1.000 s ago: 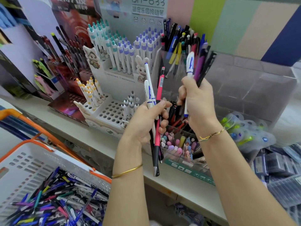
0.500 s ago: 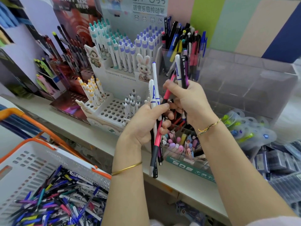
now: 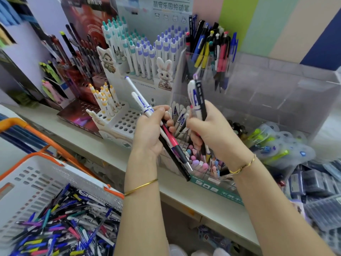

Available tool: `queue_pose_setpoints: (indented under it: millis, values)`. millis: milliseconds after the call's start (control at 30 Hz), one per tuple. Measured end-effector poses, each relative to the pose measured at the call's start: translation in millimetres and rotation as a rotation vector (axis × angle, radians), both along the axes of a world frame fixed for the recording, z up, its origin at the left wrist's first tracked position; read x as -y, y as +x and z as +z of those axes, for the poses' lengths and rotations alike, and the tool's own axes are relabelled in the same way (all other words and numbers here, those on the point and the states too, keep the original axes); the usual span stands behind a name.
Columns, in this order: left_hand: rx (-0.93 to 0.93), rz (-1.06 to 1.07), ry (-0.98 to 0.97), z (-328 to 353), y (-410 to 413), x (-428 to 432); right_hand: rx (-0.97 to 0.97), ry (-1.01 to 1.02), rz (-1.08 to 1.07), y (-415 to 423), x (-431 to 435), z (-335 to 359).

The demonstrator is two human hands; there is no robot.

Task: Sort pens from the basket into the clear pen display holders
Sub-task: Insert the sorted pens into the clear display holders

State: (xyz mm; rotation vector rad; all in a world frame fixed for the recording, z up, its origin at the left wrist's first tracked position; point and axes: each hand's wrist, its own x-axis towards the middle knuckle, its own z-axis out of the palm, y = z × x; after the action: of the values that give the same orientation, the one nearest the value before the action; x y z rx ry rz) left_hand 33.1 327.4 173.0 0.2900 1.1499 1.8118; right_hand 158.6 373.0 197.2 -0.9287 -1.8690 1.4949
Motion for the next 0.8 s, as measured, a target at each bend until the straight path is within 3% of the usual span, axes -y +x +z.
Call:
queue_pose_setpoints:
  millis: [133,333,600,700,800]
  values:
    - [0.012,0.116,0.028,-1,1,-2,0.039,-0.168,0.107,1,10,-9]
    - [-0.038,0.172,0.004,2,4,2,0.192,0.003,0.147,-6,10,-12]
    - [0.001,-0.044,0.011,3,4,7,0.176,-0.161,0.139,9,3,-11]
    - [-0.102,-0.089,-0.064,1,2,12,0.089,-0.202,0.096,12,-2,-5]
    - [-0.249,-0.292,-0.112,-2,0,17,0.009,-0.105,0.007,3,-6,1]
